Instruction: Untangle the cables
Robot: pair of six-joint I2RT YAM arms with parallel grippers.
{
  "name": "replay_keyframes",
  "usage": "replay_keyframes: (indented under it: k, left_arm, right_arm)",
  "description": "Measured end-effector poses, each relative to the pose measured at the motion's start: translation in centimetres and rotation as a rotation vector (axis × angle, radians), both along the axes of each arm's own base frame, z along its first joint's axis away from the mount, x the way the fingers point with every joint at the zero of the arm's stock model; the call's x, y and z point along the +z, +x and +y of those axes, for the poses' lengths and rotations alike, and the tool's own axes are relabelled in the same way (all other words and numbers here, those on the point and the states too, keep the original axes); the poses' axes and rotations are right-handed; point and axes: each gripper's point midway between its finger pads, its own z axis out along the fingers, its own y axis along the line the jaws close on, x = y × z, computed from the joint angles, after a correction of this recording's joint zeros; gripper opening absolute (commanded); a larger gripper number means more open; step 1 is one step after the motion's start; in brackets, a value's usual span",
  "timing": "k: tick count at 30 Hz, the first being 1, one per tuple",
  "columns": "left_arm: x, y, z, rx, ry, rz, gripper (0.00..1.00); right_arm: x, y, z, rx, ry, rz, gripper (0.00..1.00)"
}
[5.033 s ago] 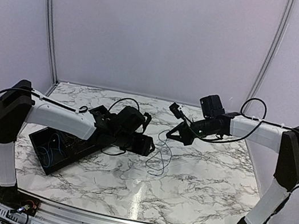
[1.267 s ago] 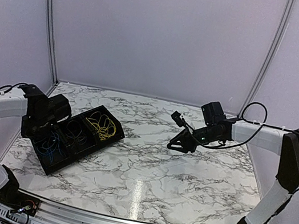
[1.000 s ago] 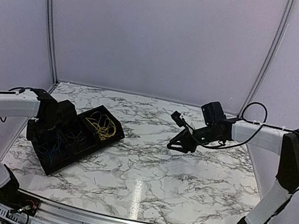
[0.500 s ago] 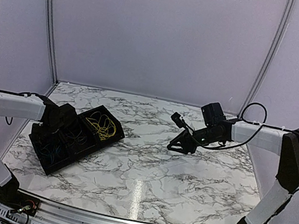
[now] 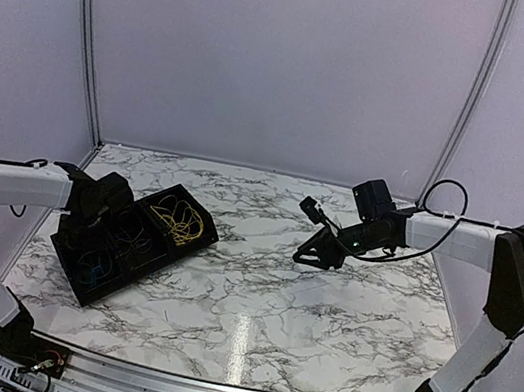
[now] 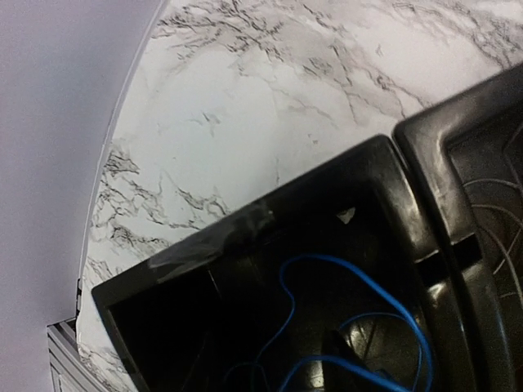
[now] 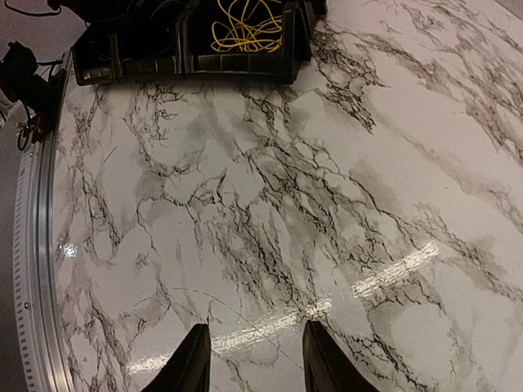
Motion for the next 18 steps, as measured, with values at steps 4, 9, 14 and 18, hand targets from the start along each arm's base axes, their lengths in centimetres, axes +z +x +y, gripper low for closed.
replay_keyframes:
  k: [4,9,14,18]
  left_arm:
    - [2.2,0.2,0.0,0.007,-0.03,-0.055,0.54]
    - [4.5,0.6,-0.2,0.009,-0.052,-0.082,0.55]
    - [7.7,0.9,-0.3,0.013,-0.07,-0.126,0.56]
    - [10.1,1.2,-0.4,0.009,-0.09,-0.163,0.6]
  right_arm:
    - [0.0,0.0,0.0,-0.002,-0.003,-0.001,0.39]
    - [0.0,0.0,0.0,-0.001,-0.004,-0.002,0.39]
    - [0.0,-0.1,0.2,0.003,-0.004,-0.002,0.39]
    - [0.9,0.3,0.4,0.001,0.004,-0.014,0.39]
